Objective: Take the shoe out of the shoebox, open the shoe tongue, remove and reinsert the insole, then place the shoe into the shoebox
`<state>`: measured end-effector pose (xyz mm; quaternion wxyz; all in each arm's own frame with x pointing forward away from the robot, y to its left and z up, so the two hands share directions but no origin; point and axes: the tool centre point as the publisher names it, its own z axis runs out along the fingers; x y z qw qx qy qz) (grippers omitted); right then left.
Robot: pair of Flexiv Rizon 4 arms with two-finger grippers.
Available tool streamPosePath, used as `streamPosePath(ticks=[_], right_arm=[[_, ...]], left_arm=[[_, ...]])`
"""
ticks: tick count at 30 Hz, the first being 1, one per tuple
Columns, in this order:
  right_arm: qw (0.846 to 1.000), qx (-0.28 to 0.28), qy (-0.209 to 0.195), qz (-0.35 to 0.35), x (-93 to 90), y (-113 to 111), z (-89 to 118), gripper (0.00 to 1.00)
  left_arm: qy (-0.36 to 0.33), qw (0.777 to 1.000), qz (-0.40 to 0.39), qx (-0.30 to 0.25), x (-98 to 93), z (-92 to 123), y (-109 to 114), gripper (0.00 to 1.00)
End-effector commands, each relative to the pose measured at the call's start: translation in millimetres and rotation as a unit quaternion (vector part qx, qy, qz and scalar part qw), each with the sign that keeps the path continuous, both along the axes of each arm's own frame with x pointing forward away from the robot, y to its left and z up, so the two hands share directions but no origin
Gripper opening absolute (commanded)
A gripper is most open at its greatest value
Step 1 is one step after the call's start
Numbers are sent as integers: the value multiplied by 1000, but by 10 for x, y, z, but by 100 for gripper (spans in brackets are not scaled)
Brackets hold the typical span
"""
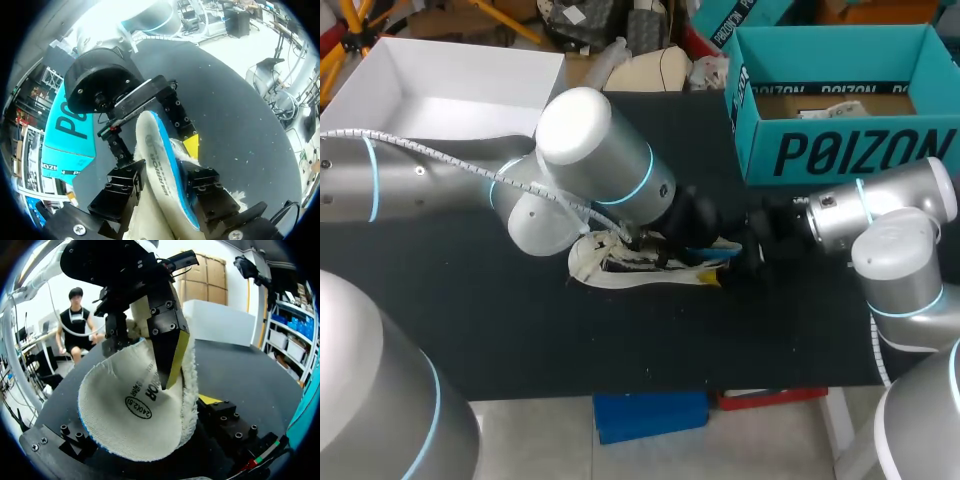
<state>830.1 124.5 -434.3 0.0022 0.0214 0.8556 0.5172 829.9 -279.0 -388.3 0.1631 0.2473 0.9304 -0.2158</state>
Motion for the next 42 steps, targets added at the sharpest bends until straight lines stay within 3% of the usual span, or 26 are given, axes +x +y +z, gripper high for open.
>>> streamPosePath(ticks=[1,11,12,14,27,42], right_arm=[[1000,-1,0,0,-12,12,-23,0],[1000,-1,0,0,-12,12,-23,0],[1000,-1,0,0,-12,12,-23,0],[1000,-1,0,0,-12,12,-23,0],[1000,-1,0,0,-12,12,-23,0],[1000,-1,0,0,-12,12,-23,0]], left_arm=[[-7,1000,5,1,-9,-23,-83,40],[-16,999,49,-1,57,4,-67,26],[-15,999,51,-2,60,9,-58,22],[-14,998,60,-5,67,25,-30,0],[10,996,50,-71,-125,279,163,0],[90,973,29,-210,-567,1373,81,0]])
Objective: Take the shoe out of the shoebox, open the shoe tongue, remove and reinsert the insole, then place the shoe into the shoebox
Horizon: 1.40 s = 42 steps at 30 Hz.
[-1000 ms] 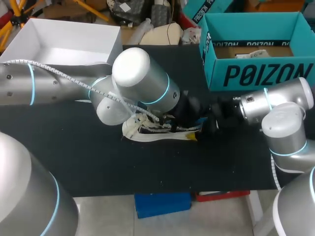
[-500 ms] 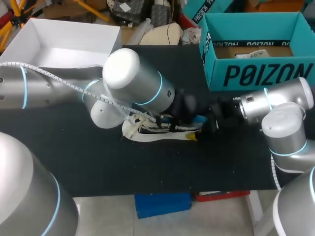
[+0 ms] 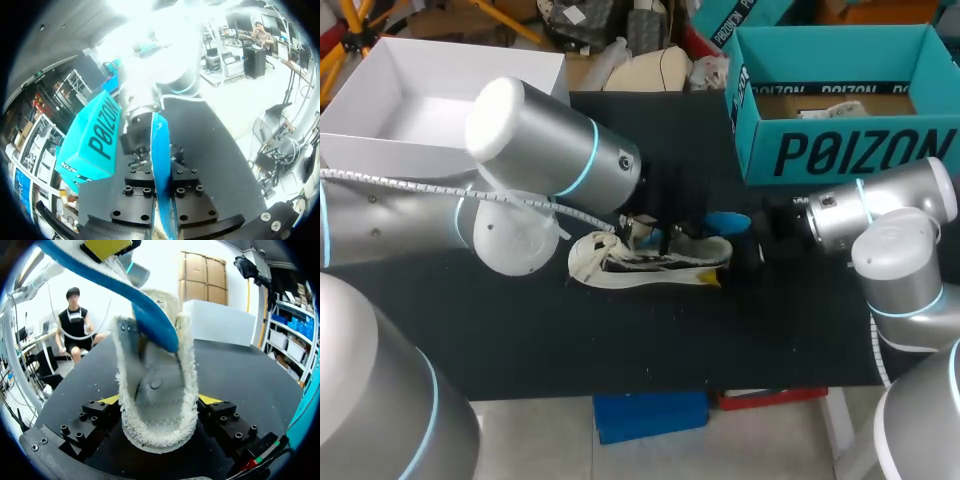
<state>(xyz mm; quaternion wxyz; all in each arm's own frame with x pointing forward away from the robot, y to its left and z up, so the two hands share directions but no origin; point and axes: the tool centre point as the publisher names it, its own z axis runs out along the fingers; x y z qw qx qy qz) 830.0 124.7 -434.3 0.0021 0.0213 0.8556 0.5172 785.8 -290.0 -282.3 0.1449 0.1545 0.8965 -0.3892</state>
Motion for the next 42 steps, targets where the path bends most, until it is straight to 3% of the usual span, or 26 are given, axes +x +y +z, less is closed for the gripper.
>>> streamPosePath(ticks=[1,7,9,11,15,34,37,38,40,42], right_arm=[[1000,-1,0,0,-11,10,-23,0],[1000,-1,0,0,-11,10,-23,0],[1000,-1,0,0,-11,10,-23,0],[1000,-1,0,0,-11,10,-23,0],[1000,-1,0,0,-11,10,-23,0],[1000,-1,0,0,-11,10,-23,0],[1000,-1,0,0,-11,10,-23,0],[1000,-1,0,0,-11,10,-23,0],[1000,-1,0,0,-11,10,-23,0],[1000,-1,0,0,-11,10,-23,0]], left_arm=[[21,999,-18,-47,-162,394,179,0],[59,989,-18,-131,-328,892,142,0],[102,978,-30,-178,-377,1075,155,0],[151,961,-45,-225,-415,1228,170,0],[282,904,-103,-303,-488,1488,228,0],[282,904,-103,-303,-488,1488,228,0],[312,886,-50,-339,-513,1477,402,0],[297,894,-50,-333,-543,1505,433,0],[317,880,-21,-353,-595,1560,488,0],[311,882,-16,-354,-643,1636,516,0]])
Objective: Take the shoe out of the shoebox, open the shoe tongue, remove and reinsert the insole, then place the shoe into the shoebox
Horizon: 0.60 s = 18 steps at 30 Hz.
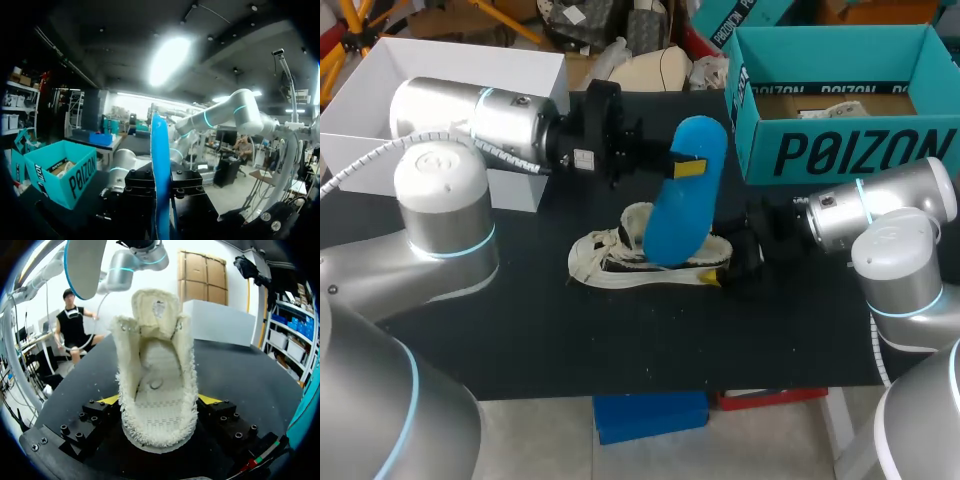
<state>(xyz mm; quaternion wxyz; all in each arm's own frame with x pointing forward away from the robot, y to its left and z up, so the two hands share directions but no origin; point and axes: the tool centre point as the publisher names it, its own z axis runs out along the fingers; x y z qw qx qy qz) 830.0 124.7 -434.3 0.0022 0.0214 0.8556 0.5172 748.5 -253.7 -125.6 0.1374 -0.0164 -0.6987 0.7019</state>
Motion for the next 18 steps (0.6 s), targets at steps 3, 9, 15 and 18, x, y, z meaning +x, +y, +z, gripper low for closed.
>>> streamPosePath(ticks=[3,9,15,18], right_arm=[[1000,-1,0,0,-11,11,-23,0],[1000,-1,0,0,-11,11,-23,0],[1000,-1,0,0,-11,11,-23,0],[1000,-1,0,0,-11,11,-23,0]], left_arm=[[46,996,68,-21,-383,178,176,0],[89,992,86,-26,-511,453,229,0],[97,991,90,-34,-726,803,272,0],[107,989,92,-33,-861,967,298,0]])
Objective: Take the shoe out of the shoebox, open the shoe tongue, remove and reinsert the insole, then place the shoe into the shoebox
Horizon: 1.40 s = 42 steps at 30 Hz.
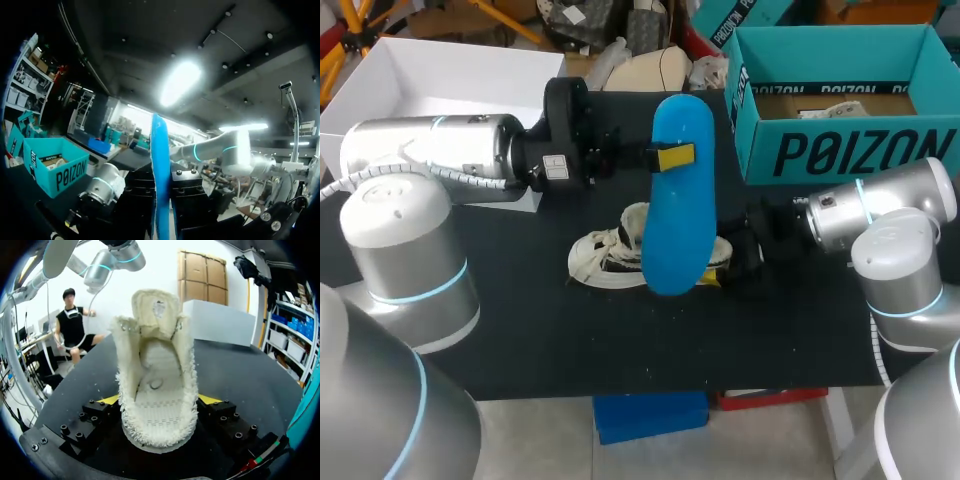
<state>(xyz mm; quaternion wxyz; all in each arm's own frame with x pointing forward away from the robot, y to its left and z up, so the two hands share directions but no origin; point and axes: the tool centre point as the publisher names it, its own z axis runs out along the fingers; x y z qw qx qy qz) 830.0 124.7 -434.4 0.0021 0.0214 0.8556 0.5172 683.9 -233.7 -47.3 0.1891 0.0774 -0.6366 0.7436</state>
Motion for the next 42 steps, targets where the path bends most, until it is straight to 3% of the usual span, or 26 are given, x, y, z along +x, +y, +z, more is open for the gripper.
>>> streamPosePath(ticks=[1,3,18,33,34,35,36,37,42], right_arm=[[1000,-1,0,0,-11,11,-22,0],[1000,-1,0,0,-11,11,-22,0],[1000,-1,0,0,-11,11,-22,0],[1000,-1,0,0,-11,11,-22,1],[1000,-2,1,1,-1,15,-20,15],[1000,-6,2,2,8,19,-17,34],[1000,-11,6,1,17,22,-13,75],[1000,-12,7,0,27,23,-12,100],[1000,-25,13,2,69,16,15,100]], left_arm=[[1,998,56,30,-238,235,110,0],[23,998,47,16,-313,329,125,0],[5,999,30,-11,-618,804,222,0],[16,999,31,-31,-677,890,264,0],[16,999,31,-31,-677,890,264,0],[16,999,31,-31,-677,890,264,0],[16,999,31,-31,-677,890,264,0],[16,999,31,-31,-677,890,264,0],[16,999,31,-31,-677,890,264,0]])
